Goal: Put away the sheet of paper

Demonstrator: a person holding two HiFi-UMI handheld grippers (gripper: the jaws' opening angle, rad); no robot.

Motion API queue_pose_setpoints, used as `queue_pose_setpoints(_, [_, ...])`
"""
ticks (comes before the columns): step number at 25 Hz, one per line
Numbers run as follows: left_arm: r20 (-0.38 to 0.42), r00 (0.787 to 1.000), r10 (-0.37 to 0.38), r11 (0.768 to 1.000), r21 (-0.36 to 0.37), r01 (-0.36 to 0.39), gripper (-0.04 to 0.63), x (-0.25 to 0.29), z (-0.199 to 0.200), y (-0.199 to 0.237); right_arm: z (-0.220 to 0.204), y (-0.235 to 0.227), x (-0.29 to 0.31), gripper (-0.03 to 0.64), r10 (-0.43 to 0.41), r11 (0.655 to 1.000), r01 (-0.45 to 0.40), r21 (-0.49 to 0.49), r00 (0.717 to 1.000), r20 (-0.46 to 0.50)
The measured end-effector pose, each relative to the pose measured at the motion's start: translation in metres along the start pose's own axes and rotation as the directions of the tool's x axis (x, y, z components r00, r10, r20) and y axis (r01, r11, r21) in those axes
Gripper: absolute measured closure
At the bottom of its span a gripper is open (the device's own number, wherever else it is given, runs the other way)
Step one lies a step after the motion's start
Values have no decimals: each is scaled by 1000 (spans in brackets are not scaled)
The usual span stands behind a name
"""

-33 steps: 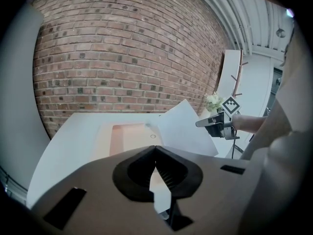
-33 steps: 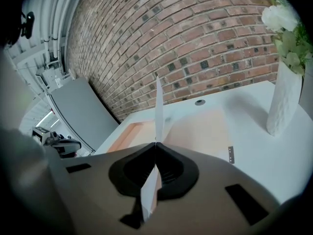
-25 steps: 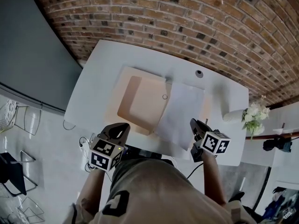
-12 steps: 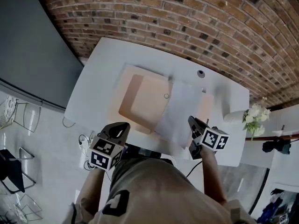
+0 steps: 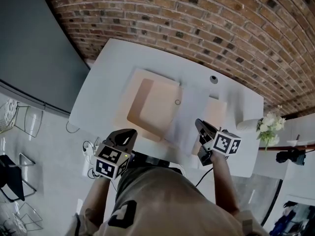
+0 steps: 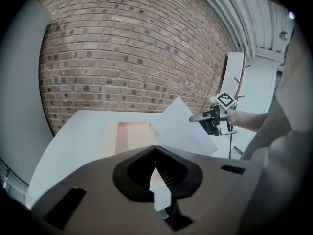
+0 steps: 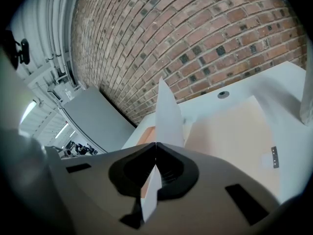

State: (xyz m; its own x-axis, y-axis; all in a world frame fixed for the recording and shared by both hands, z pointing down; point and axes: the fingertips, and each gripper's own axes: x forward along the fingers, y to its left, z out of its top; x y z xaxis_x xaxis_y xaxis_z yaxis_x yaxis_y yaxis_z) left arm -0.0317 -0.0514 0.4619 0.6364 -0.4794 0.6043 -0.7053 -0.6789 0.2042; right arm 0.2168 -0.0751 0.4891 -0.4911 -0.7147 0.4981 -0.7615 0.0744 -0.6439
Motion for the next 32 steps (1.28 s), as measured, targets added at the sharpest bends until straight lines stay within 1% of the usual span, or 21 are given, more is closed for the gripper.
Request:
queue_pose_setpoints(5, [1,1000,0,1000,-3,0,581,0,0,3,11,15,4,594,70,996,-71,60,997,27])
queue_pose_setpoints(8, [2,1000,0,1000,-5,0,581,0,1,4,11,10,7,594,71,990,-74,119,997,34])
queue_pose_setpoints(10, [4,1000,0,1000,-5,0,581,0,2,4,10,2,8,594,68,980,-76,183,996,50])
queue_pose_setpoints(14, [4,1000,1,1000,-4,-1,581,0,3,6,13,-15,6,594,64,952,-87,294,994,88])
queue_pose_setpoints(16, [2,1000,2,1000,-4,-2,581,0,3,7,19,-15,5,594,95,928,-131,349,988,120])
queue_pose_setpoints(18, [0,1000,1,1000,-3,-1,581,1,3,7,27,-10,4,594,144,893,-197,404,977,158])
queue_pose_setpoints(19, [0,1000,-1,1000,-2,1,581,2,3,6,31,-6,4,594,167,881,-225,417,971,171])
queue_pose_setpoints(24, [3,1000,-1,1000,1,1,581,3,5,4,49,18,1,594,259,842,-331,425,941,218])
queue_pose_setpoints(25, [4,1000,0,1000,-1,0,581,3,5,4,51,21,1,594,273,842,-343,415,936,220])
queue_pose_setpoints(27, [3,1000,3,1000,-4,-3,581,3,4,4,50,22,4,594,275,866,-330,375,942,194])
queue_pose_setpoints(29, [4,1000,6,1000,-6,-6,581,3,4,4,45,17,8,594,247,899,-285,332,957,154])
queue_pose_setpoints(32, [6,1000,12,1000,-10,-12,581,2,4,4,36,3,12,594,198,929,-226,294,972,123])
